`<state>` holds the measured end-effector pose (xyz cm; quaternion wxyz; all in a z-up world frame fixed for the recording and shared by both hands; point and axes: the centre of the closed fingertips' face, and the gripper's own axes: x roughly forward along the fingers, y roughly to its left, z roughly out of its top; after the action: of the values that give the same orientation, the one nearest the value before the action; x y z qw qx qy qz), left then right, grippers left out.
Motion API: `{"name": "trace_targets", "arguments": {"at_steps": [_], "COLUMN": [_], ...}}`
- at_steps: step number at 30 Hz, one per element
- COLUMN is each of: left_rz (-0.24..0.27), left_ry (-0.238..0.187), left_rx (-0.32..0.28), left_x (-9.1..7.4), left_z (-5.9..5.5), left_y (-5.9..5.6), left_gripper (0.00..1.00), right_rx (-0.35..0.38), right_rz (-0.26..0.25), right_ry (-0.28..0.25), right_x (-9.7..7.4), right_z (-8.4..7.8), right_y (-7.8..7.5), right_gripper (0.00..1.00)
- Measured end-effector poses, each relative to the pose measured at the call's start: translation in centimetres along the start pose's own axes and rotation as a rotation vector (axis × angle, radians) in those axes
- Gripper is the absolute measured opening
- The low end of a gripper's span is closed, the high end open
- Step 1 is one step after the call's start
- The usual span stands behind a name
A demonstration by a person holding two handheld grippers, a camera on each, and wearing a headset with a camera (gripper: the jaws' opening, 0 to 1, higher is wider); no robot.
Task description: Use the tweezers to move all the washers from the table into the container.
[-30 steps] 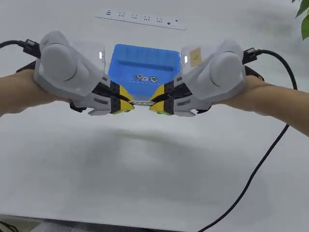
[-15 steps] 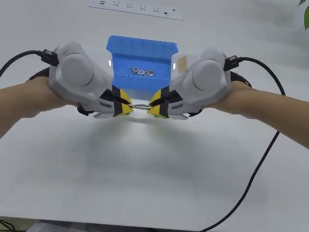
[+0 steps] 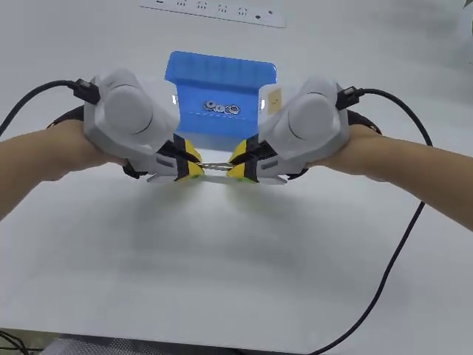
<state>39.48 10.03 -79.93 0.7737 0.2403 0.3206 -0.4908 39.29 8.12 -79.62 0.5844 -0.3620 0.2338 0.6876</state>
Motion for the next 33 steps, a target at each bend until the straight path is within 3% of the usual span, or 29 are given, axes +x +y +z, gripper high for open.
{"name": "trace_targets", "arguments": {"at_steps": [4, 9, 20, 22, 27, 30, 33], "left_rz": [-0.002, 0.009, 0.012, 0.015, 0.025, 0.046, 0.105], "left_ry": [-0.011, -0.013, -0.003, -0.004, -0.029, -0.042, -0.103], "left_rx": [-0.037, -0.039, -0.045, -0.051, -0.095, -0.107, -0.124], "left_x": [0.1, 0.1, -0.1, -0.2, -0.8, -1.5, -2.3], "left_z": [-0.1, -0.1, -0.3, -0.3, 0.1, 0.2, 0.8], "left_y": [0.1, 0.4, 0.4, 0.4, 0.5, 0.5, 1.2], "left_gripper": [0.09, 0.1, 0.13, 0.15, 0.17, 0.19, 0.21], "right_rx": [-0.017, -0.011, -0.018, 0.007, 0.012, 0.055, 0.073], "right_rz": [-0.009, -0.017, -0.009, -0.003, -0.02, -0.042, -0.046], "right_ry": [0.02, 0.05, 0.066, 0.059, 0.056, 0.018, -0.021], "right_x": [0.1, 0.0, 0.0, -0.1, -0.5, -1.2, -1.9], "right_z": [-0.4, -0.9, -1.0, -0.9, -1.0, -0.5, -0.1], "right_y": [0.0, -0.2, -0.1, 0.1, -0.1, -0.1, 0.3], "right_gripper": [0.09, 0.1, 0.12, 0.17, 0.21, 0.21, 0.22]}}
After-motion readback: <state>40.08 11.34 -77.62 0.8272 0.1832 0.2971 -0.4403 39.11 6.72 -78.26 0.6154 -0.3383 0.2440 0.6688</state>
